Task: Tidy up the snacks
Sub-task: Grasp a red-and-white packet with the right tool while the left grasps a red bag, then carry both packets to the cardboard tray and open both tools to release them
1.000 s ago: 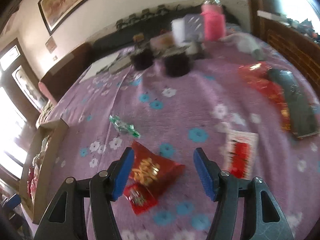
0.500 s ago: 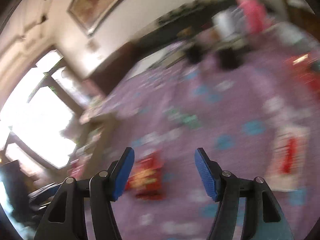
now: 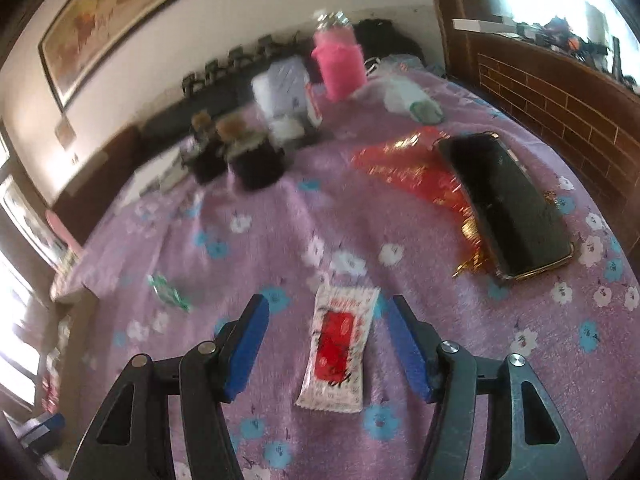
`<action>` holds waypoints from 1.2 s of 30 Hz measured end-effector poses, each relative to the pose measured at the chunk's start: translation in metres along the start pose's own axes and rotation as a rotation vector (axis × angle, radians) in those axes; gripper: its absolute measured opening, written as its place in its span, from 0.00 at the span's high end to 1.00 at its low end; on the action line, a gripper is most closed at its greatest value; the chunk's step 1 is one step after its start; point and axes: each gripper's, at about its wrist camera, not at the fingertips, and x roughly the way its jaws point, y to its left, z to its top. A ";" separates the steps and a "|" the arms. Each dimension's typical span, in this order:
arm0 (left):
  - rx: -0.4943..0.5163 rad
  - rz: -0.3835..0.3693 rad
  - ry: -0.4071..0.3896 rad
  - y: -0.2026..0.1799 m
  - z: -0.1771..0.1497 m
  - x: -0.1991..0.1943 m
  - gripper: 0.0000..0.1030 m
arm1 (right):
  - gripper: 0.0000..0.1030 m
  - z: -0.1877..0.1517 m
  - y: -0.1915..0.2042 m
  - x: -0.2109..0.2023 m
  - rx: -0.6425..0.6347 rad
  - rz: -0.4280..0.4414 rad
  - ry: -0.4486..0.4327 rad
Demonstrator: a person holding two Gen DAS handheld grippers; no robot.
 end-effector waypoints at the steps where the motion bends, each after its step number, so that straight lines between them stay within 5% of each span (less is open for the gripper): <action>1: -0.010 -0.005 0.007 0.000 0.003 0.003 0.28 | 0.39 -0.003 0.006 0.008 -0.024 -0.048 0.026; 3: -0.034 -0.023 0.023 0.000 0.010 0.011 0.28 | 0.41 -0.009 0.012 0.015 -0.059 -0.089 0.041; 7: -0.027 0.011 0.047 -0.008 0.019 0.033 0.28 | 0.64 -0.010 0.019 0.013 -0.087 -0.104 0.031; 18: 0.076 0.112 0.141 -0.052 0.037 0.093 0.29 | 0.64 -0.007 0.016 0.016 -0.080 -0.101 0.042; 25: 0.277 0.301 0.141 -0.080 0.027 0.121 0.28 | 0.64 -0.005 0.014 0.016 -0.065 -0.087 0.053; 27: 0.313 0.293 0.117 -0.083 0.024 0.121 0.28 | 0.64 -0.006 0.014 0.016 -0.060 -0.082 0.057; 29: 0.305 0.266 0.112 -0.077 0.024 0.118 0.35 | 0.64 -0.006 0.014 0.015 -0.061 -0.081 0.059; 30: 0.310 0.259 0.104 -0.075 0.024 0.114 0.56 | 0.64 -0.006 0.014 0.014 -0.059 -0.077 0.058; 31: 0.305 0.240 0.111 -0.073 0.026 0.111 0.63 | 0.65 -0.007 0.013 0.014 -0.055 -0.073 0.058; 36: 0.202 0.141 0.098 -0.058 0.032 0.091 0.65 | 0.66 -0.006 0.009 0.011 -0.014 -0.038 0.050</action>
